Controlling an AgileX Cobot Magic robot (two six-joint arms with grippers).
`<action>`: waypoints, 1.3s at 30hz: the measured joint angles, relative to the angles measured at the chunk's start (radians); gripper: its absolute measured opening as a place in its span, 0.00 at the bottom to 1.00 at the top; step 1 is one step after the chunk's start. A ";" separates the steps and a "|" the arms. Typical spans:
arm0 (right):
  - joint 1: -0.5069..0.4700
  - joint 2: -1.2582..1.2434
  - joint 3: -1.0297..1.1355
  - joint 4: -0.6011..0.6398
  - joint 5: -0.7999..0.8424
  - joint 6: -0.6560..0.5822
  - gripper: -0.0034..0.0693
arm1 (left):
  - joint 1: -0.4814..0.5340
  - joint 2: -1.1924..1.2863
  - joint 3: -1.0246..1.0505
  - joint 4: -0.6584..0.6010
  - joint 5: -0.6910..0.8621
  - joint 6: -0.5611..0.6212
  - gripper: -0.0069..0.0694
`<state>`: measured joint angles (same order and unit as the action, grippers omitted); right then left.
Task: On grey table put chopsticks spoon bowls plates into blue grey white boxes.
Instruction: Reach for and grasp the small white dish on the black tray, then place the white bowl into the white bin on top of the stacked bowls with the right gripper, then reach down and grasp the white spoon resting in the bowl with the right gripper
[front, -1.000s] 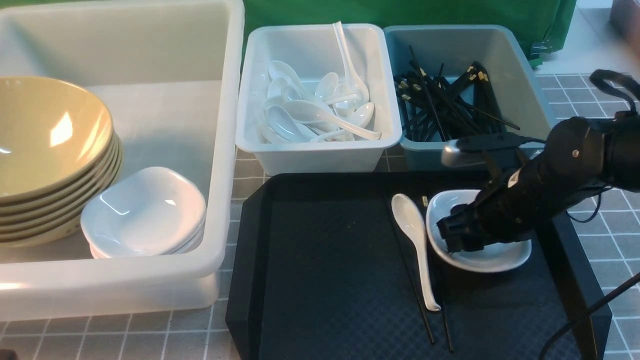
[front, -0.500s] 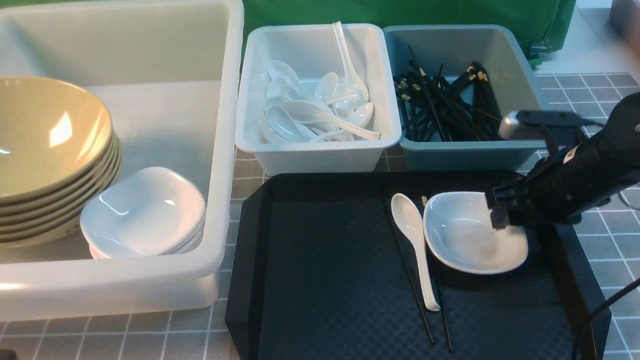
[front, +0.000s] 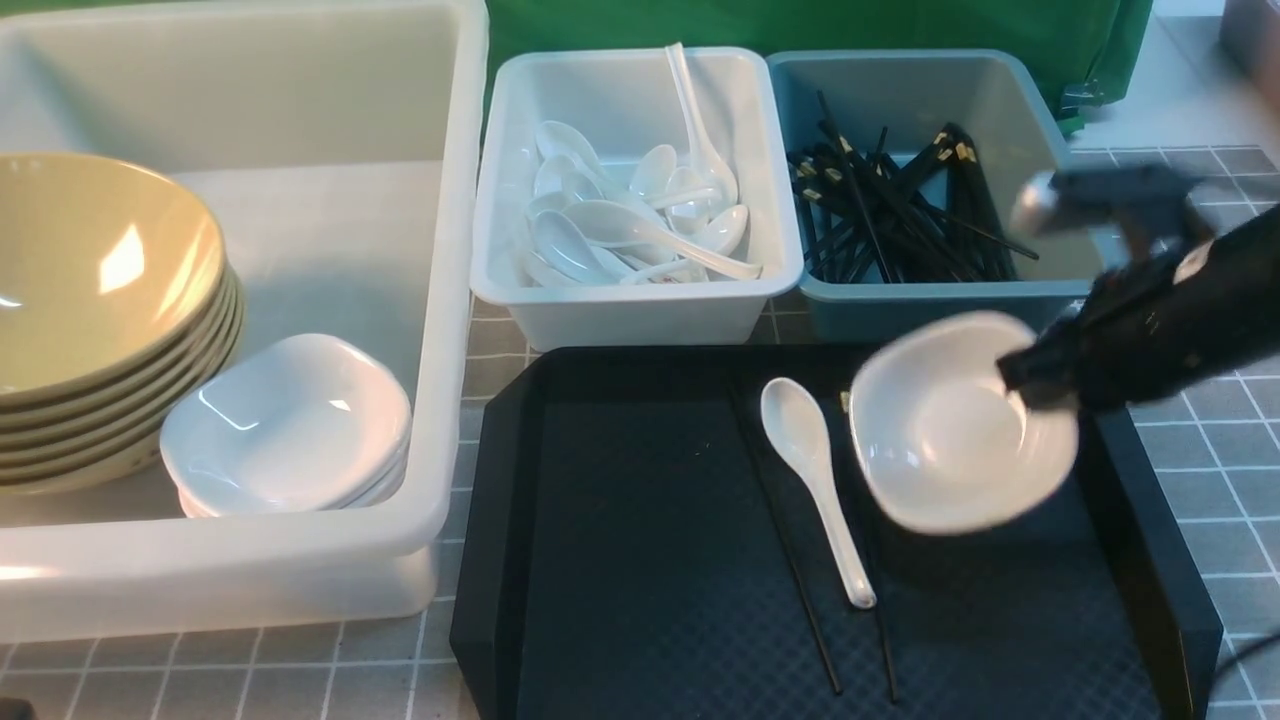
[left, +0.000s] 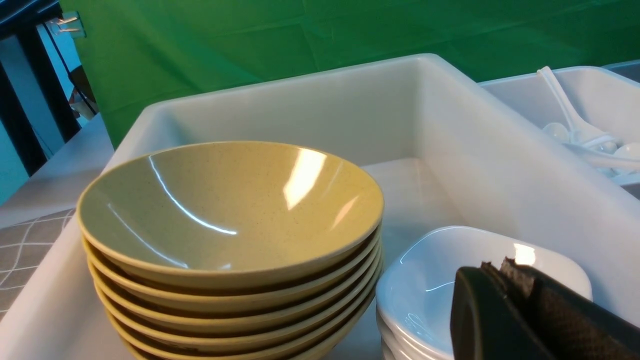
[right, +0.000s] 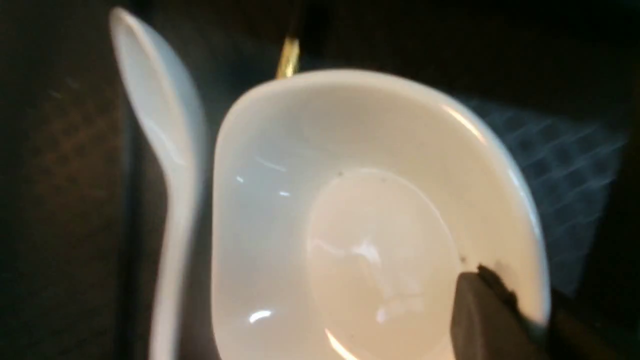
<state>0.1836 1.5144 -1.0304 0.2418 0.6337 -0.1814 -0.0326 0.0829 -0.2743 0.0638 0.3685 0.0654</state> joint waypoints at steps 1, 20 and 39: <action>0.028 -0.051 -0.028 0.016 -0.002 -0.001 0.13 | 0.000 0.000 0.000 0.000 0.000 0.000 0.08; 0.668 0.385 -0.577 0.357 -0.301 -0.298 0.14 | 0.000 0.000 0.000 0.000 -0.001 0.000 0.08; 0.425 0.190 -0.575 -0.020 0.301 -0.063 0.64 | 0.000 0.000 0.000 0.001 0.000 0.000 0.08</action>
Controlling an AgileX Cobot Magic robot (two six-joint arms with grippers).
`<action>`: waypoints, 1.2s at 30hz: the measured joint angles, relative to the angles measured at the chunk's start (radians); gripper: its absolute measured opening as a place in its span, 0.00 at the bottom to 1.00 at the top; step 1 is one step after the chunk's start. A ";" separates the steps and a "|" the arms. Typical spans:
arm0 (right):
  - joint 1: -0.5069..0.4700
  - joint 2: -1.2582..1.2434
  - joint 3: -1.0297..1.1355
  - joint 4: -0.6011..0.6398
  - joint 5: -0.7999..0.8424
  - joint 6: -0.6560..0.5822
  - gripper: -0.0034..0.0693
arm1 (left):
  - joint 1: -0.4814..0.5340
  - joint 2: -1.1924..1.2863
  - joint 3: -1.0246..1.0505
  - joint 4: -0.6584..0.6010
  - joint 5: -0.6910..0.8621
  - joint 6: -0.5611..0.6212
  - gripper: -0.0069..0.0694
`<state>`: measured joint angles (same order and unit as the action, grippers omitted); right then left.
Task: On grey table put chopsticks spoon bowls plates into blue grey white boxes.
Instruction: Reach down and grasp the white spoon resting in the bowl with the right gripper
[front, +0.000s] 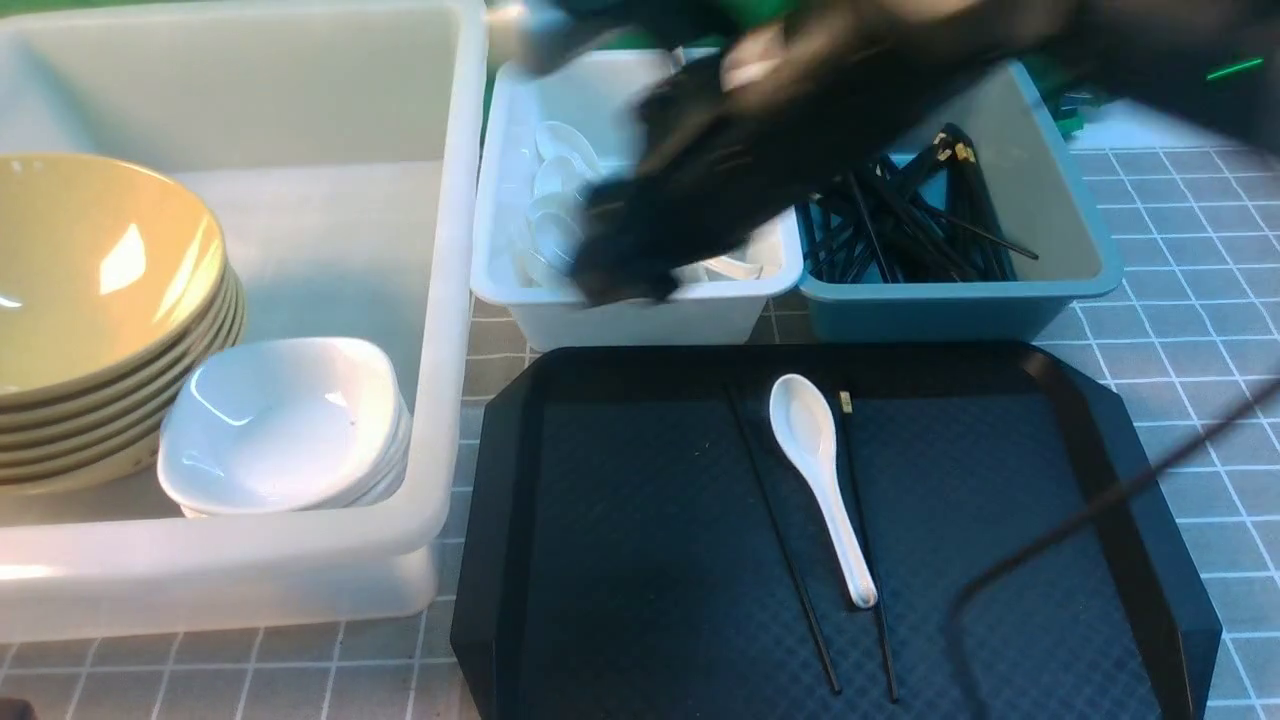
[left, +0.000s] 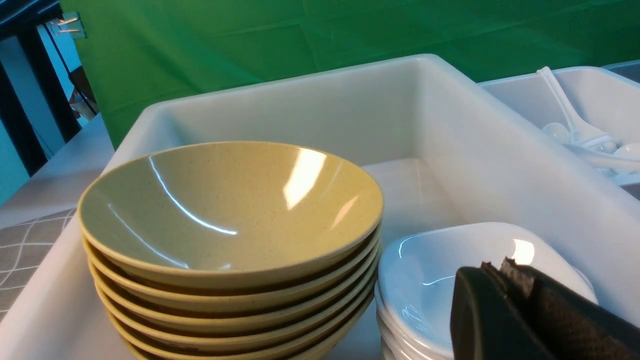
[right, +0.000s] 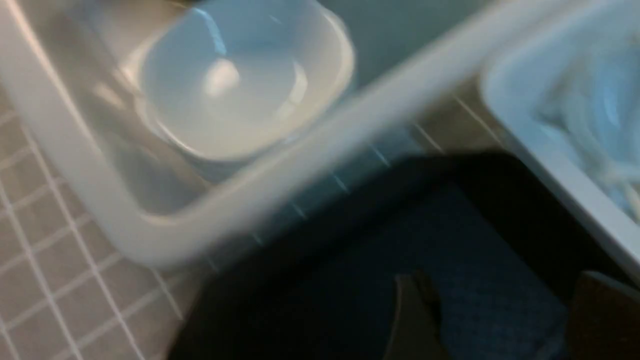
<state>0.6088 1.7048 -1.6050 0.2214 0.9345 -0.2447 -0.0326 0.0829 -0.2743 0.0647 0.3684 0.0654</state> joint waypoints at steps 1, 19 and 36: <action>-0.012 -0.020 0.033 -0.024 0.006 0.019 0.64 | 0.000 0.000 0.000 0.000 0.000 0.000 0.08; -0.074 0.134 0.516 -0.142 -0.402 0.143 0.57 | 0.000 0.000 0.000 0.000 -0.002 0.000 0.08; -0.074 -0.081 0.518 -0.140 -0.367 0.120 0.18 | 0.000 0.000 0.000 0.001 -0.005 0.000 0.08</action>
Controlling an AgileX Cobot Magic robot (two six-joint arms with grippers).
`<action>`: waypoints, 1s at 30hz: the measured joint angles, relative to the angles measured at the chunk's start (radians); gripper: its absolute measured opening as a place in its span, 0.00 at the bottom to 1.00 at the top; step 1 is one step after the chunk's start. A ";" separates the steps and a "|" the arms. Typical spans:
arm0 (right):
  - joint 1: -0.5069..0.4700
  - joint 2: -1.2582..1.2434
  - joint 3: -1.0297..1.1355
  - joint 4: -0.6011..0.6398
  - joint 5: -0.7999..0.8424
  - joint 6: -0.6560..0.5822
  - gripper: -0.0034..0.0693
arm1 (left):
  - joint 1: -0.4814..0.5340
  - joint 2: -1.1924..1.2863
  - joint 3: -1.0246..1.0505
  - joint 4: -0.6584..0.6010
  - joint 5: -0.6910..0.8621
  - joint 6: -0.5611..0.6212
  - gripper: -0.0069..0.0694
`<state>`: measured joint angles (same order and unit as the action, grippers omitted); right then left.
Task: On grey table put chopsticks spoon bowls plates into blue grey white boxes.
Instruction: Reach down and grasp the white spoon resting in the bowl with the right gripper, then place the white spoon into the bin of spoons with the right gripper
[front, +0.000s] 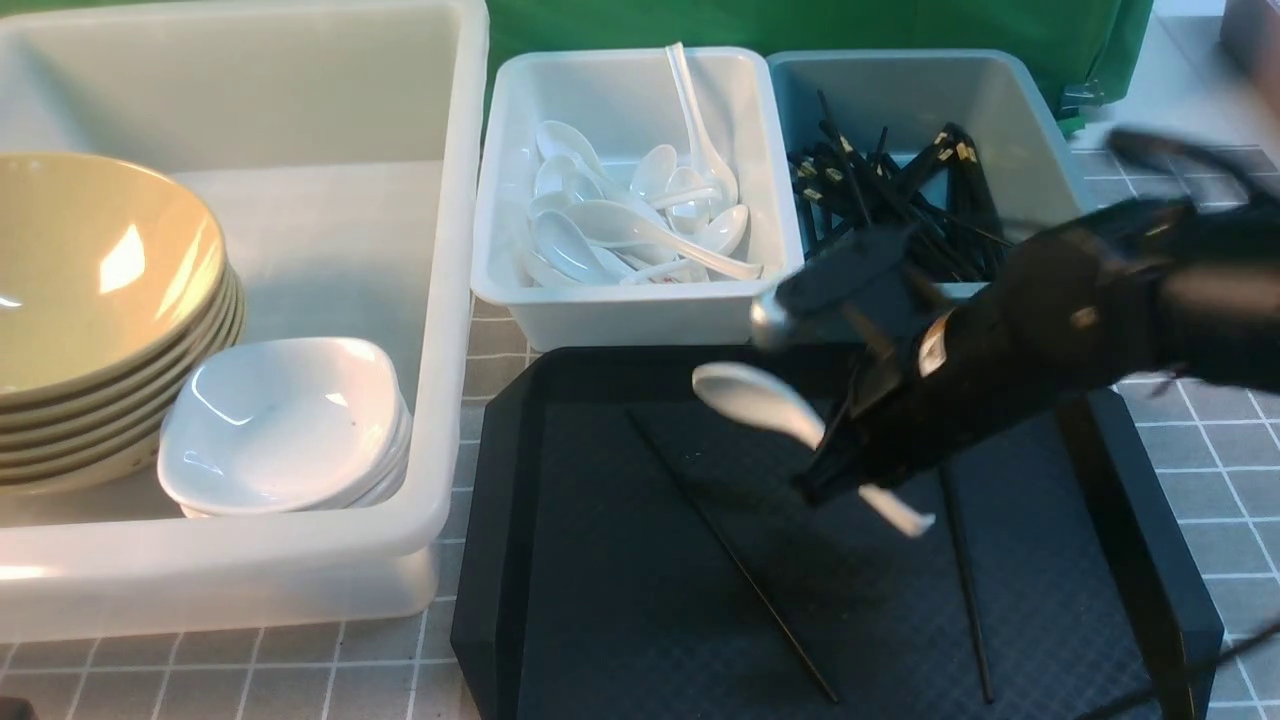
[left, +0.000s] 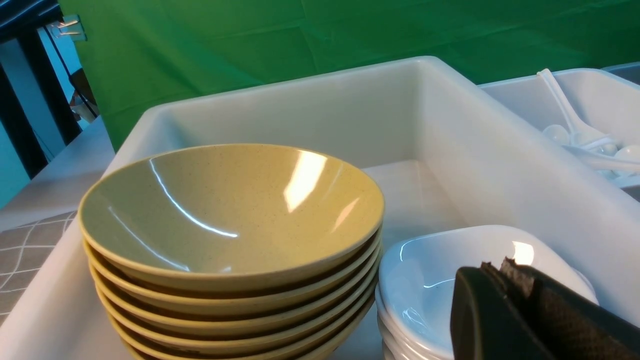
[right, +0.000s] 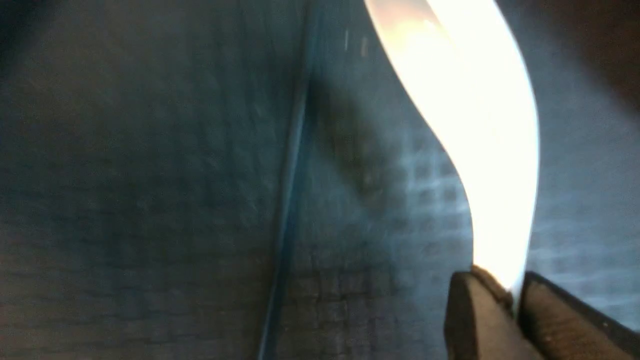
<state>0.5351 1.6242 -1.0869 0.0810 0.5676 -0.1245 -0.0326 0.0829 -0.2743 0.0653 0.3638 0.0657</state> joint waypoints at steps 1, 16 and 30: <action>0.000 -0.041 0.000 0.000 -0.026 -0.003 0.18 | 0.000 0.000 0.000 0.000 0.000 0.000 0.08; 0.000 0.258 -0.420 0.001 -0.510 0.014 0.19 | 0.000 0.000 0.000 0.001 0.000 0.000 0.08; -0.113 0.352 -0.735 0.001 0.239 0.040 0.70 | 0.000 0.000 0.000 0.002 0.000 0.000 0.08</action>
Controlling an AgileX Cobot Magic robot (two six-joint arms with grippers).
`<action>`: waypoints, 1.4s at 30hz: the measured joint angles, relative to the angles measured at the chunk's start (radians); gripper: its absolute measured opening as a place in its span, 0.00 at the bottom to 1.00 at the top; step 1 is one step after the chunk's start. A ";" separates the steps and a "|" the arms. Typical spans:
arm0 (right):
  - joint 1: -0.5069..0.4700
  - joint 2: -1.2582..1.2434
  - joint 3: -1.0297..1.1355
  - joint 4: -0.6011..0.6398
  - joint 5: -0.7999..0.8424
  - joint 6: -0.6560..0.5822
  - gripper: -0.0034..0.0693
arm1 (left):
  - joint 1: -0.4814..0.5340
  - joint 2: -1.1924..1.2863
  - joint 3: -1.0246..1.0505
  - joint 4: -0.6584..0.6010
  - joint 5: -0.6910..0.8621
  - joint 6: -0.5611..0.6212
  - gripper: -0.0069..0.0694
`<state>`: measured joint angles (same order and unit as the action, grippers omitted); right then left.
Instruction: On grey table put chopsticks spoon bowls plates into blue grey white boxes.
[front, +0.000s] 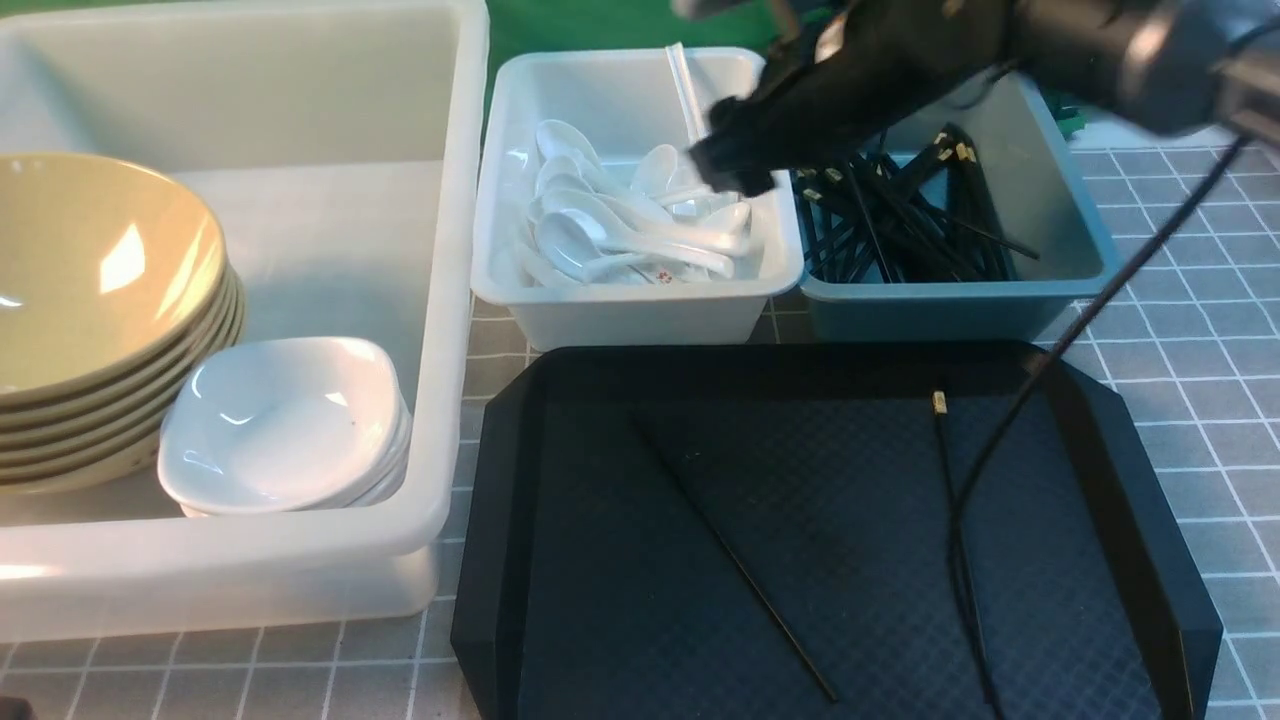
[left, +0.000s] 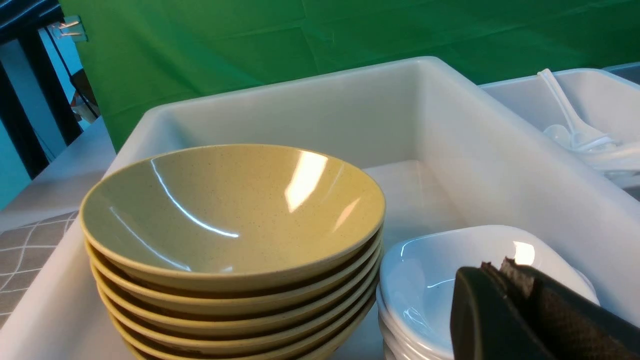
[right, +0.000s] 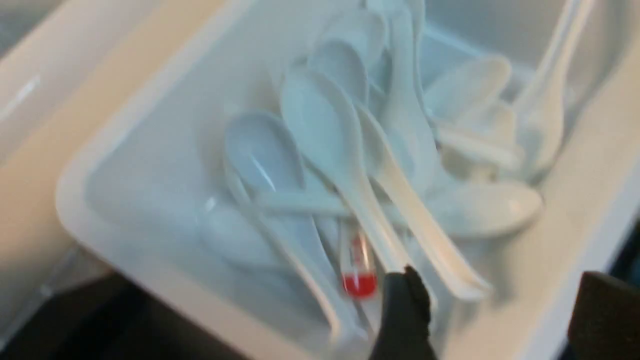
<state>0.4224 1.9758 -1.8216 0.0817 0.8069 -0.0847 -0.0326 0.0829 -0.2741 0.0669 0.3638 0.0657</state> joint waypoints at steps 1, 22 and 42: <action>-0.023 -0.046 0.034 0.000 0.088 0.008 0.70 | 0.000 0.000 0.000 0.000 0.000 0.000 0.08; -0.058 -0.190 0.802 -0.007 -0.186 0.013 0.34 | 0.000 0.000 0.000 0.000 -0.001 0.000 0.08; -0.045 -0.596 0.745 -0.001 -0.731 -0.141 0.12 | 0.000 0.000 0.002 0.001 -0.004 0.000 0.08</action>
<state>0.3772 1.3799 -1.0763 0.0804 0.0757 -0.2262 -0.0326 0.0829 -0.2720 0.0677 0.3599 0.0657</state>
